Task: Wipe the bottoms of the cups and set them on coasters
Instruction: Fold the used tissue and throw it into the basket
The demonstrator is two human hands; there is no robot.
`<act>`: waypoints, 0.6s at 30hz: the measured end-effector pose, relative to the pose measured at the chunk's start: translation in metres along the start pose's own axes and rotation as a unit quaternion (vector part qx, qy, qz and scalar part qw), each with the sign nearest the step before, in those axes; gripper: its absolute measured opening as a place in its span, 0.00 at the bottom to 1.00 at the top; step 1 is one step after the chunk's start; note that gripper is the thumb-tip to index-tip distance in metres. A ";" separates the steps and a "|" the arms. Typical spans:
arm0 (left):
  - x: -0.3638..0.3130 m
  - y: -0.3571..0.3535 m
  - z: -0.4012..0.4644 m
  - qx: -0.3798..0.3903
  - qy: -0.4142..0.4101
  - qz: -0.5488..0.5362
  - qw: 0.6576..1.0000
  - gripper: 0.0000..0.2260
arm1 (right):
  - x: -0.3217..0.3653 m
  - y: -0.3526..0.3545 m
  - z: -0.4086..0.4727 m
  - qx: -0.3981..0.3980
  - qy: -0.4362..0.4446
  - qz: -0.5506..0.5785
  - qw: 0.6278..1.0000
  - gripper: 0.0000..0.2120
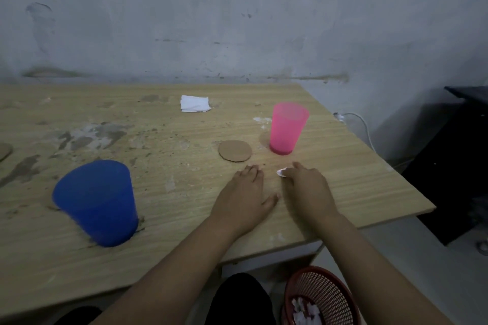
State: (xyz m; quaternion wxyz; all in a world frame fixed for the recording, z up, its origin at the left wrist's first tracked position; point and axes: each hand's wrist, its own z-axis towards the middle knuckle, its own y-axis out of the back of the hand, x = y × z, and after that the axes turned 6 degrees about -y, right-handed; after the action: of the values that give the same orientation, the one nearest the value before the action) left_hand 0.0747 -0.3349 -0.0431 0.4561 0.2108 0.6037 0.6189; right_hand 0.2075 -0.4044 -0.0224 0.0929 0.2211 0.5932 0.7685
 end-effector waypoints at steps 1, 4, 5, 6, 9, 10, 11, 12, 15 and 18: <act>0.000 -0.001 0.000 0.003 0.000 0.009 1.000 0.31 | 0.001 0.000 -0.003 0.012 0.026 -0.002 1.000 0.16; 0.001 -0.002 0.000 0.007 -0.007 0.014 1.000 0.31 | -0.002 0.008 -0.015 0.070 0.058 -0.046 0.995 0.18; 0.001 -0.003 0.000 0.009 -0.008 0.011 1.000 0.32 | -0.004 0.012 -0.018 0.086 0.057 -0.069 0.992 0.19; 0.000 -0.003 0.000 0.010 -0.008 0.010 1.000 0.32 | -0.007 0.016 -0.021 0.085 0.056 -0.088 0.991 0.19; 0.000 -0.003 -0.001 0.008 -0.004 0.004 1.000 0.32 | -0.009 0.017 -0.015 0.047 0.039 -0.106 0.993 0.20; 0.000 -0.003 -0.002 0.006 -0.001 0.000 1.000 0.33 | -0.006 0.015 -0.009 0.046 0.029 -0.100 0.994 0.20; 0.001 -0.003 -0.002 0.001 0.003 -0.003 1.000 0.33 | -0.003 0.012 -0.001 0.053 0.022 -0.089 0.994 0.20; 0.001 -0.003 -0.002 -0.004 0.009 -0.004 1.000 0.33 | 0.001 0.007 0.005 0.062 0.020 -0.076 0.995 0.20; 0.001 -0.002 -0.005 -0.008 0.014 0.009 1.000 0.34 | 0.007 0.000 0.008 0.072 0.053 -0.044 0.995 0.19; 0.003 -0.003 -0.010 0.025 -0.002 0.019 1.000 0.35 | -0.006 0.008 -0.005 0.060 0.073 0.027 0.995 0.16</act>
State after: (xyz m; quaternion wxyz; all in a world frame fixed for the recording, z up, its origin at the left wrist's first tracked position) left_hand 0.0668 -0.3386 -0.0488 0.4403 0.2344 0.6141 0.6116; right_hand 0.2116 -0.4139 -0.0174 0.0156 0.1852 0.6370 0.7481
